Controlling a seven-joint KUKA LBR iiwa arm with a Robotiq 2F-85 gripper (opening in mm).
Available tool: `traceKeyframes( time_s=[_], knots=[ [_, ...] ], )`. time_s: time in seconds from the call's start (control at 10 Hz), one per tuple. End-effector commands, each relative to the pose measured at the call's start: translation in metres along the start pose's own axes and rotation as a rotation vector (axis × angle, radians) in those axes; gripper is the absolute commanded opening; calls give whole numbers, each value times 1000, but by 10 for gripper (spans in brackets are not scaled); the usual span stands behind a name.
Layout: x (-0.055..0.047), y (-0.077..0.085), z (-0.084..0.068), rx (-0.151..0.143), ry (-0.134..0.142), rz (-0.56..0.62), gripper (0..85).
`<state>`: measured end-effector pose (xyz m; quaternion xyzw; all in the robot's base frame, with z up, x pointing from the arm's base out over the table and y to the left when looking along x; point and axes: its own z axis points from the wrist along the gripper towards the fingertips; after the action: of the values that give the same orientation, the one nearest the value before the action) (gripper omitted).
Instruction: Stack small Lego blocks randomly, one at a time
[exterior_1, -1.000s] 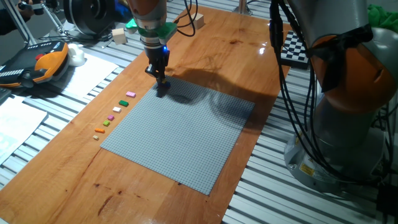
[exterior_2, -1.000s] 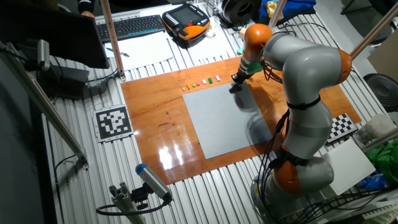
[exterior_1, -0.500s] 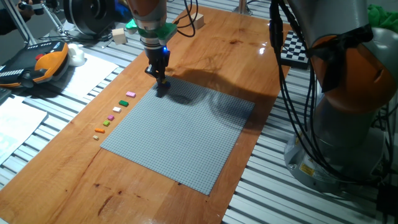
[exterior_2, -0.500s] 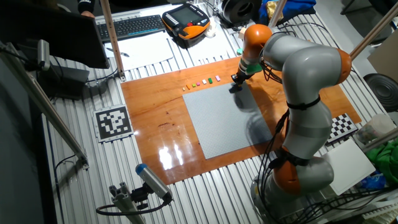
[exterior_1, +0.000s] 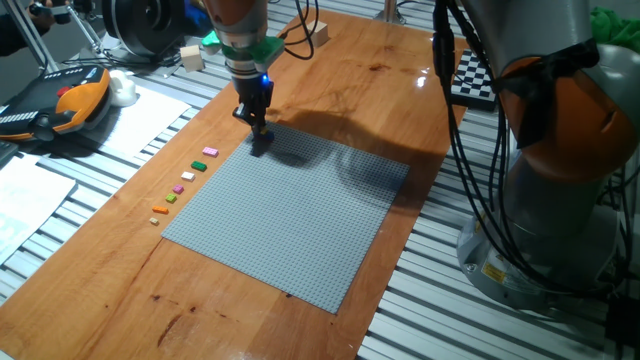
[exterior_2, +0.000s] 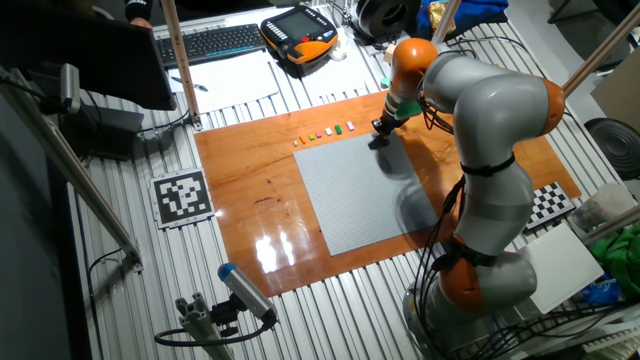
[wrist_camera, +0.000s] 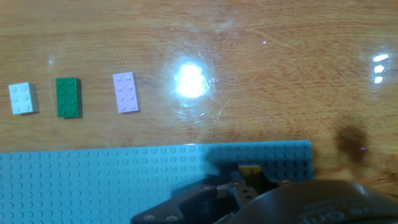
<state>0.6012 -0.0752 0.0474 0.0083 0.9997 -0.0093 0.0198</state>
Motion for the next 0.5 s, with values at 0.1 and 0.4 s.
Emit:
traceKeyframes(
  time_s=[0.1, 0.4],
  knots=[
    [0, -1, -1, 7, -4, -1, 0],
    [-1, -1, -1, 8, -6, 1, 170]
  ],
)
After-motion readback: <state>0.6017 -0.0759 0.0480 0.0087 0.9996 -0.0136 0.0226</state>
